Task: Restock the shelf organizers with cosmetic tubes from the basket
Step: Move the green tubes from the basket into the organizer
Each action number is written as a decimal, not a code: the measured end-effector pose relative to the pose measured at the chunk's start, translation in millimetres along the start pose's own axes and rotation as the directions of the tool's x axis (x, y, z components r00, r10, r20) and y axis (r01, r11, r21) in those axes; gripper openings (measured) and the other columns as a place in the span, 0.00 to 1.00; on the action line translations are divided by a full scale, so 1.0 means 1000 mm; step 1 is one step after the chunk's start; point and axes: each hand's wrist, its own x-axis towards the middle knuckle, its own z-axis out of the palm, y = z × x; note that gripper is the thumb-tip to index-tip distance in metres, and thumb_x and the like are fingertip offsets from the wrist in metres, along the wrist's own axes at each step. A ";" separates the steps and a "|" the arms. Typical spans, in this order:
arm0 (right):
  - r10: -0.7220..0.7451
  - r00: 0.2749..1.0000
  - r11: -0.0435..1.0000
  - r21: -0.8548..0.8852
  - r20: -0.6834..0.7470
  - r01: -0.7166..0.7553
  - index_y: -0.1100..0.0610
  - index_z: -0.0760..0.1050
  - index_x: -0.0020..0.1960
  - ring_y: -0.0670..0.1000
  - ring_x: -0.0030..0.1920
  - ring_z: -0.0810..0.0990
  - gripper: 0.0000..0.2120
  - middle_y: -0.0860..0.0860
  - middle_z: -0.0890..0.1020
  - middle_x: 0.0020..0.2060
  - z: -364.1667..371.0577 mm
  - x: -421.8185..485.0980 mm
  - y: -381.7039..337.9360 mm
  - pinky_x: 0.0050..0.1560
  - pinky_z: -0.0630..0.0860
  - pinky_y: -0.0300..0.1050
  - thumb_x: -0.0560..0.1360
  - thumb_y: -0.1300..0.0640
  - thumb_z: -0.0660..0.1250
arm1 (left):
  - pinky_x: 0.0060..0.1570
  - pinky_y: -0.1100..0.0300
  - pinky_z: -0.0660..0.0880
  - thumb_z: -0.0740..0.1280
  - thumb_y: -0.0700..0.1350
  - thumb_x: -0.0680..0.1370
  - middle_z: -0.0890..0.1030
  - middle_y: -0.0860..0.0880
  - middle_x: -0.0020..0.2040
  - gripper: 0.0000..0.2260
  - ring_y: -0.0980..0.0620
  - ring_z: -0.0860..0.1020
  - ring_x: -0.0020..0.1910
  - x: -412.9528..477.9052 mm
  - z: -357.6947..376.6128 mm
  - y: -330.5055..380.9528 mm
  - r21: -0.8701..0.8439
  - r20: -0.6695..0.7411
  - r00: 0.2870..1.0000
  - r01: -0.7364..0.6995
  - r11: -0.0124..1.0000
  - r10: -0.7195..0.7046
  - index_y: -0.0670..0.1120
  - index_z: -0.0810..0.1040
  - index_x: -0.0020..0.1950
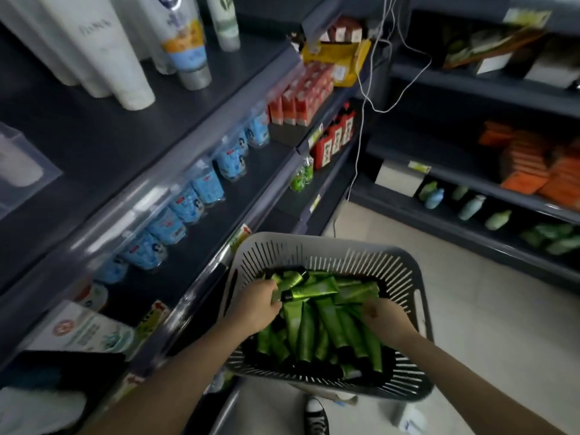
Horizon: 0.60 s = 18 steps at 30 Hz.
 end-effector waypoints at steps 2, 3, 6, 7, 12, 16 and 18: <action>0.017 0.999 1.000 -0.017 0.033 -0.017 0.60 0.78 0.54 0.59 0.54 0.79 0.11 0.59 0.82 0.50 0.006 0.008 0.003 0.43 0.69 0.44 0.77 0.59 0.61 | 0.50 0.54 0.76 0.66 0.48 0.77 0.78 0.48 0.54 0.13 0.48 0.77 0.53 0.013 0.019 0.000 0.048 0.031 0.999 -0.011 0.999 0.010 0.44 0.76 0.59; 0.020 0.999 1.000 -0.021 0.047 -0.019 0.60 0.78 0.56 0.59 0.55 0.79 0.12 0.59 0.82 0.52 0.008 0.012 0.003 0.47 0.71 0.44 0.76 0.59 0.61 | 0.50 0.54 0.76 0.66 0.48 0.77 0.77 0.48 0.55 0.14 0.47 0.77 0.53 0.020 0.027 0.001 0.067 0.047 0.999 -0.021 0.998 0.018 0.44 0.75 0.60; 0.034 0.997 0.999 -0.005 0.064 -0.033 0.60 0.79 0.57 0.58 0.56 0.79 0.12 0.58 0.82 0.54 0.015 0.024 -0.001 0.51 0.73 0.43 0.76 0.60 0.62 | 0.53 0.52 0.76 0.64 0.46 0.77 0.76 0.46 0.58 0.14 0.46 0.76 0.55 0.041 0.047 0.007 0.096 0.083 0.995 -0.056 0.994 0.048 0.44 0.75 0.61; 0.037 0.997 0.999 -0.002 0.068 -0.037 0.60 0.78 0.57 0.58 0.56 0.79 0.12 0.58 0.82 0.54 0.018 0.028 -0.003 0.52 0.73 0.43 0.76 0.60 0.62 | 0.54 0.51 0.76 0.63 0.44 0.77 0.77 0.46 0.59 0.13 0.45 0.76 0.56 0.048 0.051 0.010 0.091 0.083 0.995 -0.065 0.994 0.057 0.44 0.75 0.62; 0.066 0.993 0.997 0.035 0.102 -0.070 0.63 0.77 0.53 0.58 0.56 0.78 0.11 0.60 0.81 0.54 0.044 0.043 -0.013 0.51 0.73 0.44 0.77 0.59 0.59 | 0.54 0.50 0.75 0.61 0.41 0.78 0.79 0.44 0.57 0.12 0.43 0.78 0.55 0.087 0.072 0.016 0.090 0.072 0.995 -0.069 0.994 0.063 0.44 0.76 0.60; 0.137 0.985 0.984 0.102 0.101 -0.147 0.61 0.77 0.47 0.58 0.55 0.78 0.08 0.60 0.81 0.52 0.063 0.054 -0.012 0.49 0.73 0.44 0.75 0.58 0.61 | 0.51 0.51 0.72 0.65 0.49 0.77 0.76 0.45 0.57 0.12 0.44 0.74 0.56 0.091 0.093 0.014 0.245 0.121 0.990 -0.094 0.965 0.066 0.44 0.74 0.57; 0.175 0.981 0.975 0.125 0.085 -0.185 0.61 0.77 0.47 0.58 0.54 0.79 0.09 0.59 0.81 0.50 0.069 0.059 -0.012 0.46 0.72 0.44 0.74 0.56 0.64 | 0.51 0.52 0.71 0.67 0.52 0.76 0.75 0.45 0.56 0.15 0.44 0.74 0.56 0.090 0.098 0.012 0.335 0.104 0.993 -0.078 0.939 0.046 0.44 0.74 0.56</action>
